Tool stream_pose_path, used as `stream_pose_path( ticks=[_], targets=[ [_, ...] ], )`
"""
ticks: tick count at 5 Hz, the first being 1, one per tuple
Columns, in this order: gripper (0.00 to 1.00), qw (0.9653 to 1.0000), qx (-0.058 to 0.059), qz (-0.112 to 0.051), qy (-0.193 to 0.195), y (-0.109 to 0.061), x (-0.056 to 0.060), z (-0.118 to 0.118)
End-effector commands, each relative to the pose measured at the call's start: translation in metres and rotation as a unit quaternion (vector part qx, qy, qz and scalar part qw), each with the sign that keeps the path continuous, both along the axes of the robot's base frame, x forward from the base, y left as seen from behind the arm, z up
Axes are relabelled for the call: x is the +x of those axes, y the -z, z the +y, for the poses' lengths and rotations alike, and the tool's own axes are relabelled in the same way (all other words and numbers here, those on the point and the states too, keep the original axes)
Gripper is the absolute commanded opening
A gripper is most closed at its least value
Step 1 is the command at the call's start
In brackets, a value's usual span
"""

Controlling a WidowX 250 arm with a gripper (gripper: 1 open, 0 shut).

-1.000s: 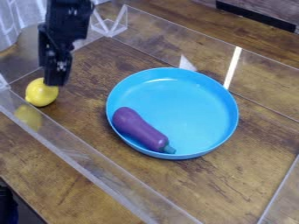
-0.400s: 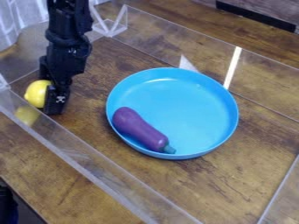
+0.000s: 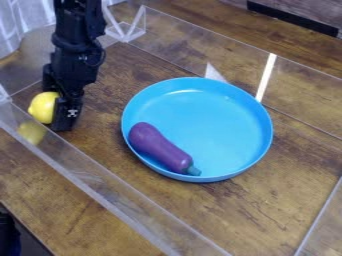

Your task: Put the lemon on the blue tray

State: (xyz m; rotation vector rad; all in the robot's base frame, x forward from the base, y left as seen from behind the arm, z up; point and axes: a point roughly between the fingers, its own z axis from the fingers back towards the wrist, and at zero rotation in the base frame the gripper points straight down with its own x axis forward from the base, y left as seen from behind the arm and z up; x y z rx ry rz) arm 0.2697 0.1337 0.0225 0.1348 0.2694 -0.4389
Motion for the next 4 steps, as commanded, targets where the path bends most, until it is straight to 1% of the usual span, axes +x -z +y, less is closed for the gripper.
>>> stream_pose_path(
  ticks=[1, 4],
  targets=[
    [0.0, 0.9995, 0.009, -0.023, -0.02, -0.013, 0.004, 0.003],
    [0.0, 0.9968, 0.013, -0.022, -0.075, -0.03, -0.008, 0.002]
  ],
)
